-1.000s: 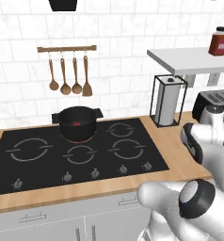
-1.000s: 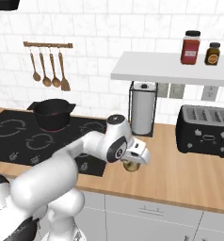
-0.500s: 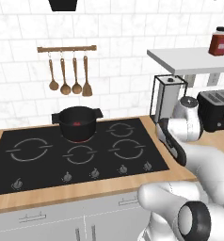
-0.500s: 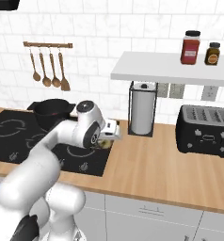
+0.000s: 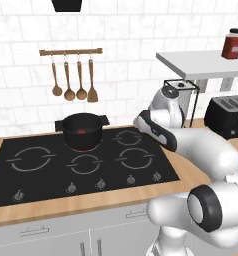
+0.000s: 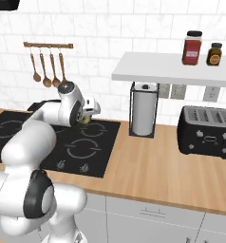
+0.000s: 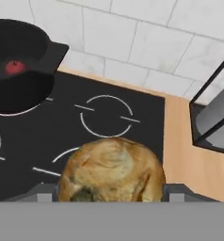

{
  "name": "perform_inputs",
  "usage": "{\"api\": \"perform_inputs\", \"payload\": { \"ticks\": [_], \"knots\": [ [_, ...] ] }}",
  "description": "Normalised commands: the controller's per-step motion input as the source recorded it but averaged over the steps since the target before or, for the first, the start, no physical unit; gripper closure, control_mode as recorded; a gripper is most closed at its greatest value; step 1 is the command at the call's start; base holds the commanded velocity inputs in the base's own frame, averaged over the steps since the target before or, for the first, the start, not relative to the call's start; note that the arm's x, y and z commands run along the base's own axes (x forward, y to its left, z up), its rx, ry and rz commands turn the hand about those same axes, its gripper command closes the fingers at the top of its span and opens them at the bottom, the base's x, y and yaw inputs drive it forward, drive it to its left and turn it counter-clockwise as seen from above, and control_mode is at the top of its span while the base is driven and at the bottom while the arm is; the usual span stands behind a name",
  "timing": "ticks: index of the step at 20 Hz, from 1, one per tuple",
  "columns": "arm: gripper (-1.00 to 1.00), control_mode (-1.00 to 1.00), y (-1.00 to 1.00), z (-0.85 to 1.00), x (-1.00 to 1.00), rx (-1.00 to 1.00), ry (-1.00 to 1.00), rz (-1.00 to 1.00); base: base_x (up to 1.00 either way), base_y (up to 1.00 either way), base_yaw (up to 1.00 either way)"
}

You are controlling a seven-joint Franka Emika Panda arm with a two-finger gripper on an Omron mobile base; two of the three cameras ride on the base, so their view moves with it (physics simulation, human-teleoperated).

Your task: Put the onion and tomato in the pot. Retrieve the spatula and lightly stir the vegetables in the pot.

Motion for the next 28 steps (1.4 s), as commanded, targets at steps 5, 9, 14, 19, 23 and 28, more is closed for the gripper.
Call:
{"api": "perform_inputs", "payload": {
  "ticks": [5, 9, 14, 19, 23, 28],
  "knots": [
    [1.00, -1.00, 1.00, 0.46, 0.47, 0.00, -0.07, 0.19, 0.00, 0.00, 0.00],
    [1.00, -1.00, 1.00, 0.34, 0.38, -0.01, -0.02, 0.10, 0.00, 0.00, 0.00],
    [1.00, -1.00, 1.00, -0.03, 0.80, -0.04, 0.00, 0.00, 0.00, 0.00, 0.00],
    [1.00, -1.00, 1.00, -0.33, 0.51, -0.09, 0.04, 0.00, 0.00, 0.00, 0.00],
    [1.00, -1.00, 0.58, -0.84, 0.60, -0.08, 0.07, 0.00, 0.00, 0.00, 0.00],
    [1.00, -1.00, 0.05, -0.37, 0.38, 0.00, 0.00, 0.00, 0.00, 0.00, 0.00]
  ]
}}
